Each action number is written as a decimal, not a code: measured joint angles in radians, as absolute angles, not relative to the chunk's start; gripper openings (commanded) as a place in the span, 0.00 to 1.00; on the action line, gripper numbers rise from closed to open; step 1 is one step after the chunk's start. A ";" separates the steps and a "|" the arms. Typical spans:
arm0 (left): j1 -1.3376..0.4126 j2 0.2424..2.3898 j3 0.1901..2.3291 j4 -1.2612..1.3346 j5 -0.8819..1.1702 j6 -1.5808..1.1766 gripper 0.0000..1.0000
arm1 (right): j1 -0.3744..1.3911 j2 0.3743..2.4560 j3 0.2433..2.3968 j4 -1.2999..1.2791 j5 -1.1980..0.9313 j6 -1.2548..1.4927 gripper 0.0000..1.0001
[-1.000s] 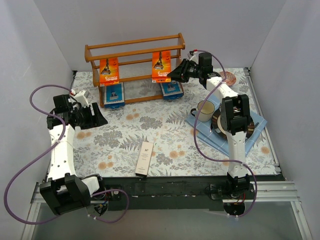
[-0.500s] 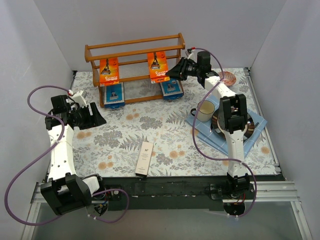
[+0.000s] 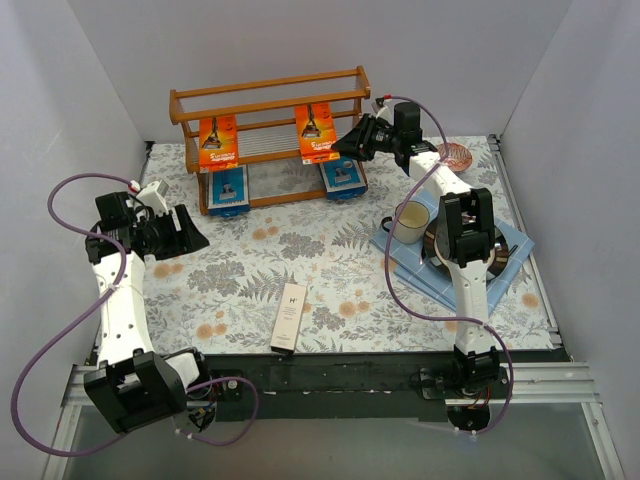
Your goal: Place and organize the shaving razors onto the shelf
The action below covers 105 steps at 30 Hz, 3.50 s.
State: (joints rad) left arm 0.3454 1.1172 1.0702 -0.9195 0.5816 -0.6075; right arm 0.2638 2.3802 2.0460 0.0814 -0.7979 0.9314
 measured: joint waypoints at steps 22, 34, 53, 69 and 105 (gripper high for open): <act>0.388 1.105 1.069 -0.915 0.616 -0.620 0.62 | 0.249 2.380 2.032 0.077 -0.795 0.933 0.36; 0.398 1.096 1.045 -0.891 0.653 -0.651 0.62 | 0.237 2.354 2.026 0.060 -0.777 0.894 0.57; 0.398 1.136 0.992 -0.653 0.846 -0.833 0.00 | 0.270 2.077 1.770 -0.115 -0.639 0.583 0.01; 0.398 1.138 0.992 -0.666 0.857 -0.834 0.00 | 0.355 2.256 2.003 -0.133 -0.532 0.523 0.01; 0.245 1.143 0.814 -0.583 0.848 -1.074 0.78 | 0.515 1.670 1.382 -0.377 -0.718 -0.242 0.99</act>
